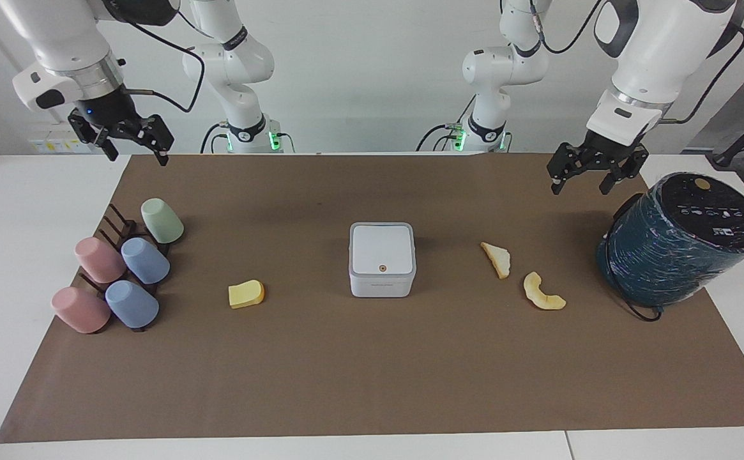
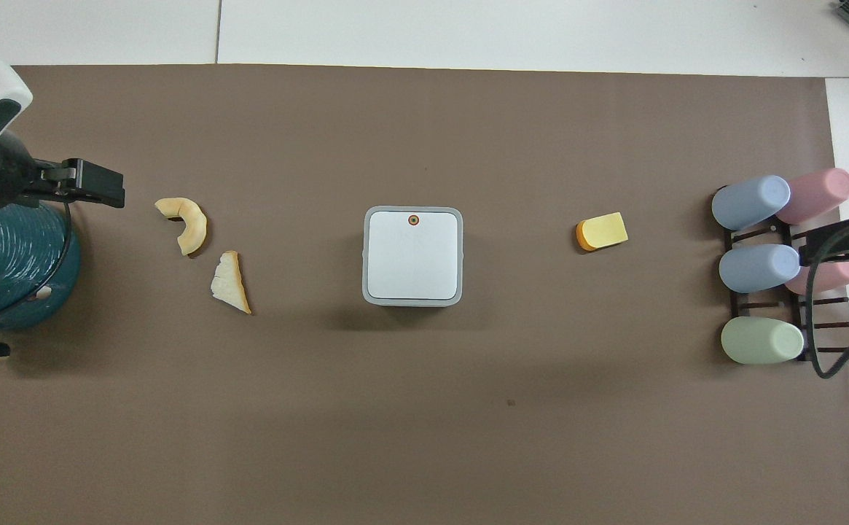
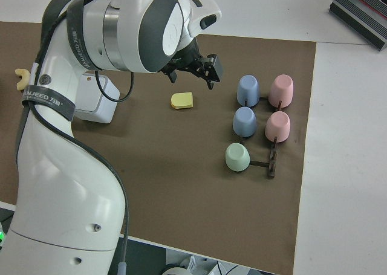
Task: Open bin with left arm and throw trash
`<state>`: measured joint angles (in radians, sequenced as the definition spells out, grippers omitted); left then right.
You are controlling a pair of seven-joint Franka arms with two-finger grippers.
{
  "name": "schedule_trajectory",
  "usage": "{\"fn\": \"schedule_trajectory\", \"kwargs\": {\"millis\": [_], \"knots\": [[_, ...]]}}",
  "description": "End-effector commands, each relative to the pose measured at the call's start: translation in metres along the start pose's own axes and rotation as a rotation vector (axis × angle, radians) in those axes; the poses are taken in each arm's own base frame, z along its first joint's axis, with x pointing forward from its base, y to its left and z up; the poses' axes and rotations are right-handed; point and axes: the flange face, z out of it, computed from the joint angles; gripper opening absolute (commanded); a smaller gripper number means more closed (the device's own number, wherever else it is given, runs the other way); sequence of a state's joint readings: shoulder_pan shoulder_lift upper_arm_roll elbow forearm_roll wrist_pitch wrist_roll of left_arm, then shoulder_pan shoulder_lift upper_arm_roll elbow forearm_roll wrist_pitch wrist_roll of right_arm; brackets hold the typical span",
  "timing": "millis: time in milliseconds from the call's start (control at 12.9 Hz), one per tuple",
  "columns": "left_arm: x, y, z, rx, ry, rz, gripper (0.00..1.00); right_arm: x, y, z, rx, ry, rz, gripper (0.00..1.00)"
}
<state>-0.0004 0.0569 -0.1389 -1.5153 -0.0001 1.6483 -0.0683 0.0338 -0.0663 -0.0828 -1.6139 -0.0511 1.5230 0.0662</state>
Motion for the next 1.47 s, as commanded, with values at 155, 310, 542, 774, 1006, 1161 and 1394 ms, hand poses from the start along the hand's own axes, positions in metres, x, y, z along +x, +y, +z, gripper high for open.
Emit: {"fn": "schedule_trajectory", "kwargs": {"millis": [155,310,542,774,1006,1161,1394], "knots": [[-0.007,-0.004,-0.003,-0.009,-0.012,0.005,1.00,-0.006,0.002,-0.001,0.003,-0.008,-0.025,1.00],[-0.007,-0.005,-0.003,-0.003,-0.010,0.013,1.00,-0.006,0.002,-0.001,0.003,-0.008,-0.025,1.00],[-0.007,-0.004,-0.003,-0.004,-0.007,0.035,1.00,-0.006,0.002,0.000,0.003,-0.009,-0.023,1.00],[-0.006,0.004,-0.002,-0.006,0.000,0.047,1.00,-0.006,0.001,-0.001,0.003,-0.009,-0.025,1.00],[-0.007,0.005,-0.001,-0.006,-0.005,0.050,1.00,-0.006,0.001,0.000,0.003,-0.011,-0.023,1.00],[-0.006,0.006,-0.002,-0.007,0.000,0.050,1.00,-0.006,0.001,0.000,0.003,-0.011,-0.023,1.00],[-0.007,0.008,-0.002,-0.007,-0.002,0.053,1.00,-0.006,0.001,0.000,0.003,-0.011,-0.023,1.00]]}}
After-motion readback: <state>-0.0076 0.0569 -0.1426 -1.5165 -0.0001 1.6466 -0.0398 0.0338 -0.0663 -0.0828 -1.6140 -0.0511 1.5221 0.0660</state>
